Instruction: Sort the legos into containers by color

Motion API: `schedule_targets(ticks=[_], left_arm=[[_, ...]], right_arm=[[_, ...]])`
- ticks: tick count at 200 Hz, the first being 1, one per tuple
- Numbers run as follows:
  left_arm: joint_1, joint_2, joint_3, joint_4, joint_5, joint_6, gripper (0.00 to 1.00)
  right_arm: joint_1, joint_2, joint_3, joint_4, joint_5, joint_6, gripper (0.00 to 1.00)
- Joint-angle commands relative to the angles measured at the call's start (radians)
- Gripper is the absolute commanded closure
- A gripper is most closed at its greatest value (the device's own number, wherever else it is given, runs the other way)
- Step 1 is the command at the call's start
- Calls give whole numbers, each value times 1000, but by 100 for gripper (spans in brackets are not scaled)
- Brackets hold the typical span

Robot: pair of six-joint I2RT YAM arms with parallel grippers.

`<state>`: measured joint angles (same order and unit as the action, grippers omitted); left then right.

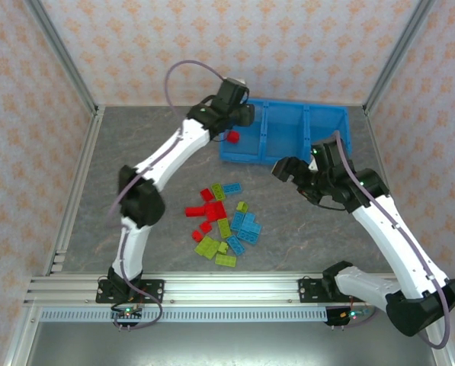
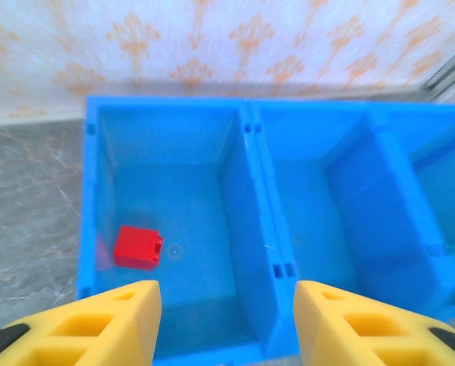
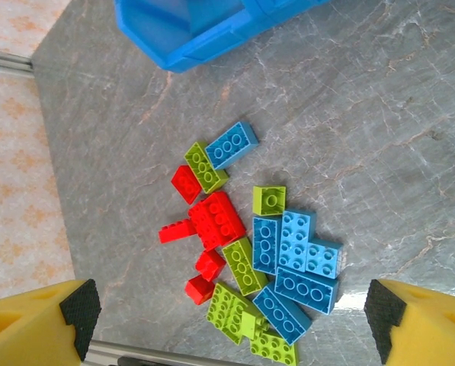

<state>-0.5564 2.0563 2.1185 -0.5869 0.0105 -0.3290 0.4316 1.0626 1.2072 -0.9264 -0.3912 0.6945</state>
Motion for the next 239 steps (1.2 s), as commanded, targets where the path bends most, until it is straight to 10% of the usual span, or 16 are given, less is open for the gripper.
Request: schedule_targets(ticks=[1,86,118,239], left_arm=[[-2,-262,-139,140,22,42,50],[-13,-1102,-914,52,127,480,34],[-13,-1303,-1173,64,81,660,28],[-13,-1443,-1609,257,266,948,7]], right_arm=[[16,37,-13,33,17,-25,8],[245,529,128,119,132,-57,8],[256,726,198,148,177,152,6],[254,1073,458,75,203,512,20]])
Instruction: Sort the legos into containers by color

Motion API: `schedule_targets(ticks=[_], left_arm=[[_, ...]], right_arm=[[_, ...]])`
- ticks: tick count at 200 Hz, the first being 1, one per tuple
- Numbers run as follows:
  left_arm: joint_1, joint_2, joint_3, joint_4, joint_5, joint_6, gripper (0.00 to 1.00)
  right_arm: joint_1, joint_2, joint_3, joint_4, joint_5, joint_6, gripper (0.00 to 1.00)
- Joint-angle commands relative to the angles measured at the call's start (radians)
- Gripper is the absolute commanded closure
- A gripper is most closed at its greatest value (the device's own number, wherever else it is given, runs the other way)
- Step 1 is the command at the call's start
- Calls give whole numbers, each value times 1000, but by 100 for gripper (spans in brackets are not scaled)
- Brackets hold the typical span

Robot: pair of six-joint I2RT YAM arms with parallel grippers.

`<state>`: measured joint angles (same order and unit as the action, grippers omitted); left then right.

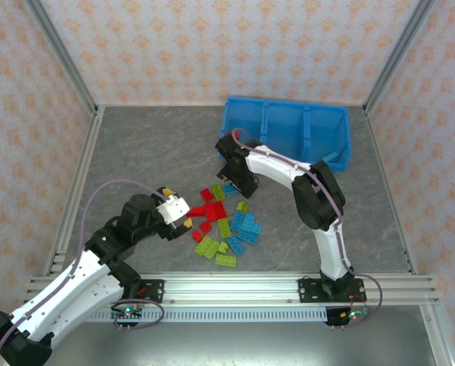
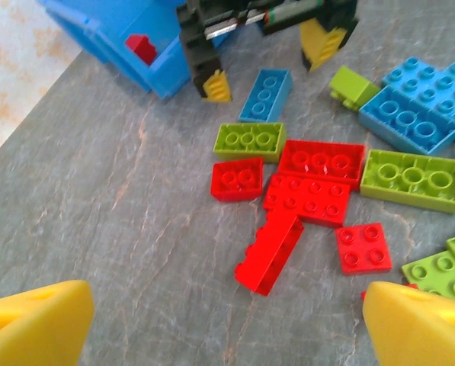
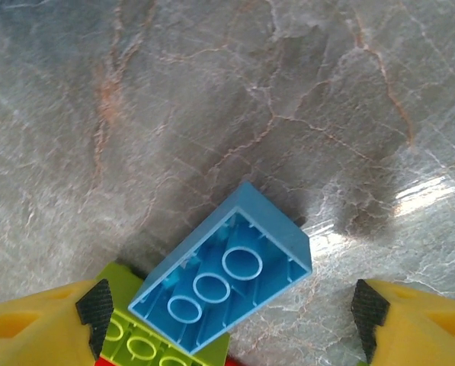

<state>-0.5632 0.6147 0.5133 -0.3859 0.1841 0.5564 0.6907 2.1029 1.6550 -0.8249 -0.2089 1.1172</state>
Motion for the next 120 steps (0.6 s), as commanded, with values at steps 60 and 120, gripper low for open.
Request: schedule_targets(ticks=[60,120], left_arm=[[-6,36,5,62,112,76,5],[-6,41,-2,69,105,71,4]], right_arm=[[-21,36,-31,11,35,136,48],[-68,-77,-127,50,86,65,71]])
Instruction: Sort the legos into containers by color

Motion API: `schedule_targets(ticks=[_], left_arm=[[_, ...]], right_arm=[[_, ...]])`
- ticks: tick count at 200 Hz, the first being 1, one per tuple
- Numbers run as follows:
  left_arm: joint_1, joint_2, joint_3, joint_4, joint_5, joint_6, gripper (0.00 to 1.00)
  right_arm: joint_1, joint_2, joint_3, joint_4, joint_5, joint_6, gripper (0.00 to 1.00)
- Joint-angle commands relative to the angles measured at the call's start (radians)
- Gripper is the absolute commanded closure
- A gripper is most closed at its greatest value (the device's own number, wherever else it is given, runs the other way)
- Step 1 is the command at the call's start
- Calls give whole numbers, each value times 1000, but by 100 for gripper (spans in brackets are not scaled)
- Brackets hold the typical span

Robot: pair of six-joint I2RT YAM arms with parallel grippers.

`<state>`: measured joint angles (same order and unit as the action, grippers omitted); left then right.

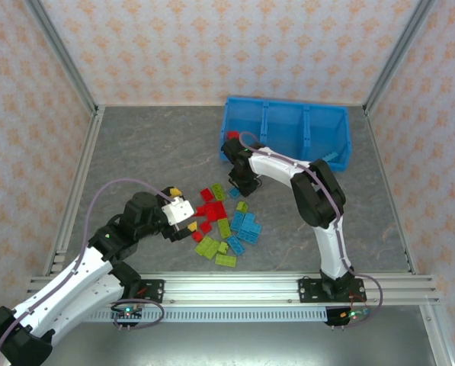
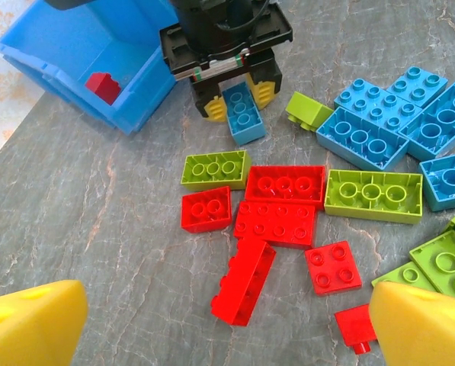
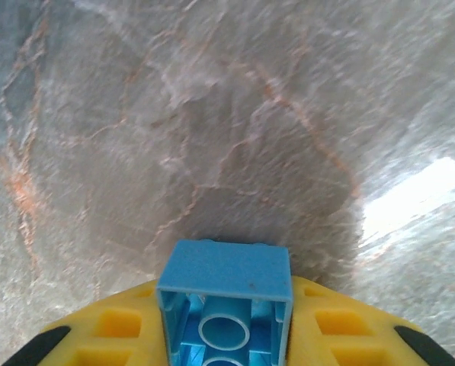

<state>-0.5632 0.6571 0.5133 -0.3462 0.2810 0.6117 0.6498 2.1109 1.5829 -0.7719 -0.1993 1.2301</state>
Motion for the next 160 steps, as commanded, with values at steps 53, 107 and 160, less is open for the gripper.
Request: schedule_targets(ticks=[53,107,160], left_arm=[[-5,3,-7,46,-6,8,3],[-4,17,-1,45,-2,2,3],[-4,12,2,38,-6,5,2]], right_arm=[[-38,-365,-86,-26,154,-391,77],[-91,-623,-80,-44,463,-857,78],[-242,-529,51,-74,407,-1036,83]])
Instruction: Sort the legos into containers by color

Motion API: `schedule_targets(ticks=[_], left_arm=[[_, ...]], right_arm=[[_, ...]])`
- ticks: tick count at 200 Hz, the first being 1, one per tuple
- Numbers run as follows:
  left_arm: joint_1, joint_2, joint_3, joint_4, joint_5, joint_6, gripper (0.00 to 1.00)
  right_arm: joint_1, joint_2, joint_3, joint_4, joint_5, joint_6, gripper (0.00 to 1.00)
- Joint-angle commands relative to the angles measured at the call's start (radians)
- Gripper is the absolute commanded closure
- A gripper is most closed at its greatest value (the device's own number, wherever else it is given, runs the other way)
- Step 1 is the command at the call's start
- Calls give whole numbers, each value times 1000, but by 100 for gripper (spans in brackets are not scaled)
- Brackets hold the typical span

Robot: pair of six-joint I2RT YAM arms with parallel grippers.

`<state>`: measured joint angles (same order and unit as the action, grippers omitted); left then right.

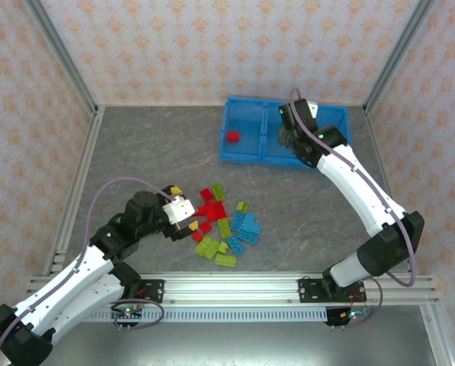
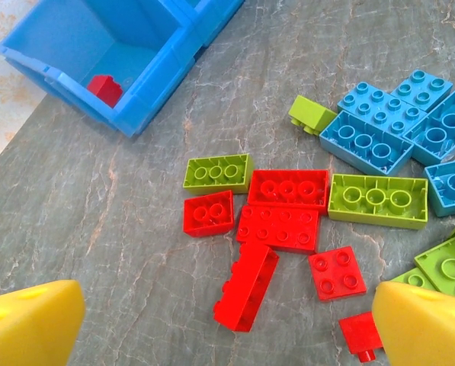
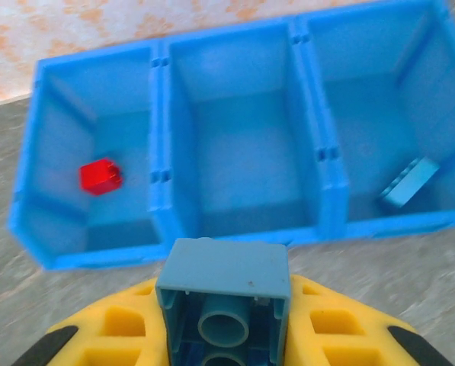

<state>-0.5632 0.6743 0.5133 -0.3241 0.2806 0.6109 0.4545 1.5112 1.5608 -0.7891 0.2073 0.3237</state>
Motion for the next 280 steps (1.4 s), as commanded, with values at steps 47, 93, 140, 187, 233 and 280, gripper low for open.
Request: schedule_targets(ticks=[47,93,140,187,233,280], left_arm=[[-4,-2,3,14,-11,12,2],[-4,13,7,12,-1,15,1],[-5,34,8,7,-11,25,0],[0,69,14,23,-39,-17,0],[39,223,134,25,-128,-327,0],[15,674,618,-345,-335,-1130,21]], right_arm=[[-194,159,95,-74,42,-62,83],[-407,363,152,-35,-109,-79,82],[-456,598,399,-167,-190,-56,63],[-458,512,474,-228,-210,-16,51],[-453,262,152,-134,-438,18,43],[-373,-123,-139,-128,-601,72,34]])
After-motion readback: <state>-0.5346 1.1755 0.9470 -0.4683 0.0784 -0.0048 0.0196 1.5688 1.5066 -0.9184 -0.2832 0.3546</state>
